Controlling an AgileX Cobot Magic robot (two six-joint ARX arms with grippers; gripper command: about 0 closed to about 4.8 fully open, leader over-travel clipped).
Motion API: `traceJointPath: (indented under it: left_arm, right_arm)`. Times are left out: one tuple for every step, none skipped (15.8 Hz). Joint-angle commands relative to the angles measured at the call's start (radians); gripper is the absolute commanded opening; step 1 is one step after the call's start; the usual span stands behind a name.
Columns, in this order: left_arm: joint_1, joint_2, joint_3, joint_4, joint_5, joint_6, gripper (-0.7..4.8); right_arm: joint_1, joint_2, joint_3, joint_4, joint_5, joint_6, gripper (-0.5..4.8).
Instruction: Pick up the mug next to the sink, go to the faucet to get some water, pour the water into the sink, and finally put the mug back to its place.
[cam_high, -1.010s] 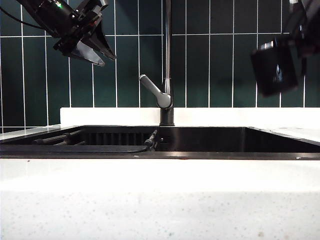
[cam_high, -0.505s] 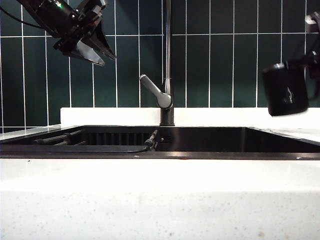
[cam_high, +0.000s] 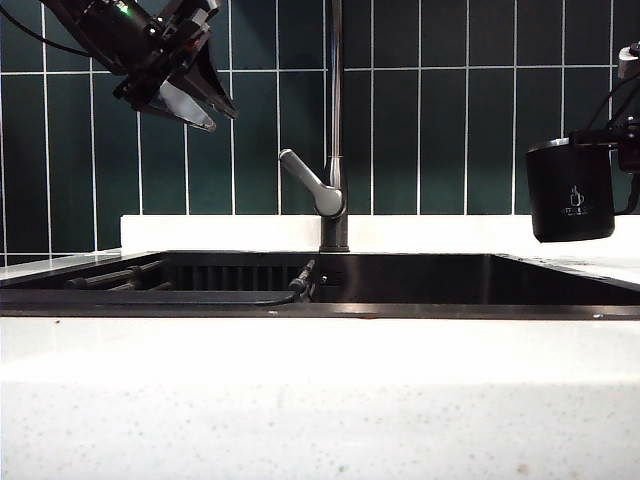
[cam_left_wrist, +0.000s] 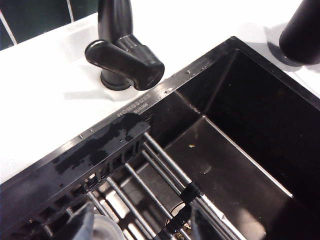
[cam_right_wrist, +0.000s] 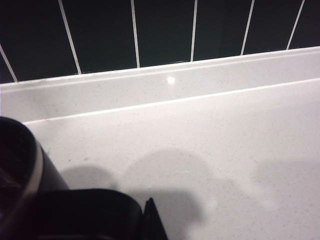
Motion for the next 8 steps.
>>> traceJointPath:
  left_arm:
    - [-0.006, -0.006, 0.002, 0.006, 0.005, 0.005, 2.41]
    - [-0.006, -0.006, 0.002, 0.006, 0.005, 0.005, 2.41]
    - [-0.006, -0.006, 0.002, 0.005, 0.005, 0.005, 2.41]
    - [-0.006, -0.006, 0.002, 0.003, 0.005, 0.005, 2.41]
    - [-0.006, -0.006, 0.002, -0.006, 0.005, 0.005, 2.41]
    - [-0.006, -0.006, 0.002, -0.012, 0.005, 0.005, 2.41]
    - [-0.006, -0.006, 0.002, -0.017, 0.005, 0.006, 2.41]
    - [-0.006, -0.006, 0.002, -0.021, 0.005, 0.005, 2.41]
  right_arm:
    - [0.001, -0.001, 0.002, -0.008, -0.001, 0.011, 0.08]
    - [0.001, 0.002, 0.002, -0.024, -0.001, 0.011, 0.09]
    - [0.001, 0.005, 0.002, -0.036, -0.001, 0.011, 0.14]
    - [0.001, 0.005, 0.002, -0.050, 0.001, 0.011, 0.39]
    - [0.001, 0.005, 0.002, -0.068, 0.023, 0.011, 1.28]
    - [0.001, 0.003, 0.002, -0.083, 0.033, 0.011, 1.52]
    - [0.001, -0.005, 0.002, -0.109, 0.033, 0.011, 1.54]
    - [0.001, -0.013, 0.002, -0.141, 0.032, 0.011, 1.54]
